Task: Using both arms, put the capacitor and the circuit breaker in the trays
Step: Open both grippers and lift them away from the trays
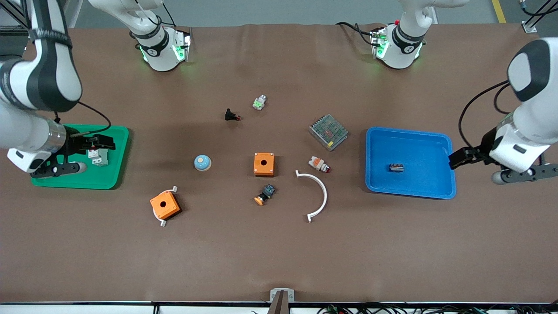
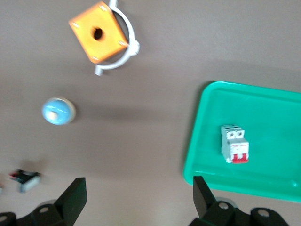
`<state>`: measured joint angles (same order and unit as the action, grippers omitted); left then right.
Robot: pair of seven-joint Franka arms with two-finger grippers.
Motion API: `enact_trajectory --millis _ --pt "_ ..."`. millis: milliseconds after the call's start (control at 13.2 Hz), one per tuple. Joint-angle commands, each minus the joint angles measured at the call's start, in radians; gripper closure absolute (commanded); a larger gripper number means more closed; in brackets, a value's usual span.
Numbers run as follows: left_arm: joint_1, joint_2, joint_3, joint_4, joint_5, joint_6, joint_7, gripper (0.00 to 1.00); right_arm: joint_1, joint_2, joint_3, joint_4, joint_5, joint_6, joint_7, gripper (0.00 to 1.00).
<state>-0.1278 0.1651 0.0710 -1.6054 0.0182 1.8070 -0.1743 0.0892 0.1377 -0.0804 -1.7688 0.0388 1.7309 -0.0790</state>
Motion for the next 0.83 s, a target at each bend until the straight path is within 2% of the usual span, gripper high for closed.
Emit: enact_trajectory --millis 0,76,227,454,605,756 --pt "0.0 -0.028 -0.01 0.065 0.025 -0.1 0.036 0.0 0.076 -0.094 -0.009 0.003 0.0 -0.048 0.136 0.0" --pt "-0.003 -0.036 -0.011 0.07 0.025 -0.1 0.048 0.0 0.083 -0.134 -0.007 0.003 0.0 -0.057 0.137 0.0" --pt "-0.007 -0.035 -0.026 0.137 0.026 -0.155 0.068 0.0 0.084 -0.185 -0.009 0.003 0.0 -0.056 0.136 0.0" --pt "0.004 -0.064 -0.028 0.148 0.011 -0.173 0.134 0.0 0.066 -0.198 -0.021 0.041 -0.004 -0.073 0.122 0.0" --pt "0.005 -0.068 -0.03 0.154 0.012 -0.172 0.134 0.0 0.06 -0.193 -0.022 0.112 -0.011 -0.14 0.123 0.0" --pt "0.0 -0.061 -0.03 0.159 0.014 -0.172 0.137 0.0 0.017 -0.191 -0.021 0.141 -0.016 -0.149 0.122 0.0"
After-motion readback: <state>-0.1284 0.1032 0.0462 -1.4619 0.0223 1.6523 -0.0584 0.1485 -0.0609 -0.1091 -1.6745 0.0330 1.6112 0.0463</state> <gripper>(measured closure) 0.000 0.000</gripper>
